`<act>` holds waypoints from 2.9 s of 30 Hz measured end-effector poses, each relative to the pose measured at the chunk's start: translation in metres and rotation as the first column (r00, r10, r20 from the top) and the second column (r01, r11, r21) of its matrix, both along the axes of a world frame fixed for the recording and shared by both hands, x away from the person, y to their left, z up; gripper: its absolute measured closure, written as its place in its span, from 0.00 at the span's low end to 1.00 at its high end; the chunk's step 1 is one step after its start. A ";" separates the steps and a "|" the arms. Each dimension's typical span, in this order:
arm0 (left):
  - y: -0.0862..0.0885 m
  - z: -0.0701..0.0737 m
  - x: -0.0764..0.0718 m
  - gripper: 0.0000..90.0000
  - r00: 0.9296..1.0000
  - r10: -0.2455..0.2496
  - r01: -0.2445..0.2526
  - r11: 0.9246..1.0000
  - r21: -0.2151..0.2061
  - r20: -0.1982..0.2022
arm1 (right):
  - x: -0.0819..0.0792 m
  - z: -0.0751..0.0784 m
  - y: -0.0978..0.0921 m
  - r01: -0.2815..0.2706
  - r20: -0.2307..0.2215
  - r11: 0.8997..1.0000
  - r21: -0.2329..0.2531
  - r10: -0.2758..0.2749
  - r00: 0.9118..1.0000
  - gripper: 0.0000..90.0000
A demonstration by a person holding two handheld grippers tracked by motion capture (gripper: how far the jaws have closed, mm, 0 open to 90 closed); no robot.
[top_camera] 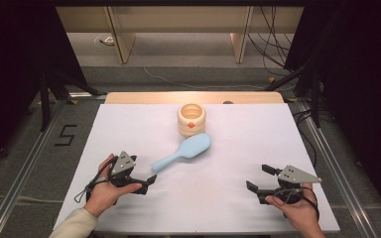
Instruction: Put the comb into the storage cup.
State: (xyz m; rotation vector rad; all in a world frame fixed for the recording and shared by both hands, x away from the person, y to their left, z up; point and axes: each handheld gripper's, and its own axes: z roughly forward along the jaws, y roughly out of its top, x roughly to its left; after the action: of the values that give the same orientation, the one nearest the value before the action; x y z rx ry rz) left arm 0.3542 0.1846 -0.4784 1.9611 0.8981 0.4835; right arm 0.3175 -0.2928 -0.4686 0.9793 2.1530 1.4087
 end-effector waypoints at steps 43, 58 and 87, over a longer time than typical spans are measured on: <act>-0.031 -0.004 0.072 1.00 0.958 0.161 -0.136 0.983 0.120 -0.236 | 0.001 -0.002 0.002 0.004 -0.011 1.000 -0.007 -0.004 1.000 0.18; -0.038 -0.006 0.072 1.00 0.949 0.111 -0.073 0.988 0.138 -0.296 | 0.001 -0.002 0.002 -0.001 -0.011 1.000 -0.002 0.001 1.000 0.18; -0.075 0.002 0.047 1.00 0.911 -0.126 0.194 0.971 0.138 -0.393 | 0.001 -0.002 0.003 -0.007 -0.014 1.000 0.007 0.007 1.000 0.18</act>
State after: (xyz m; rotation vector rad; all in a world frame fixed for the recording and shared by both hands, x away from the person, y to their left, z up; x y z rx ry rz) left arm 0.4012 0.1095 -0.4766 2.3182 0.9452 0.0811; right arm 0.3185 -0.2902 -0.4711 0.9880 2.1656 1.4174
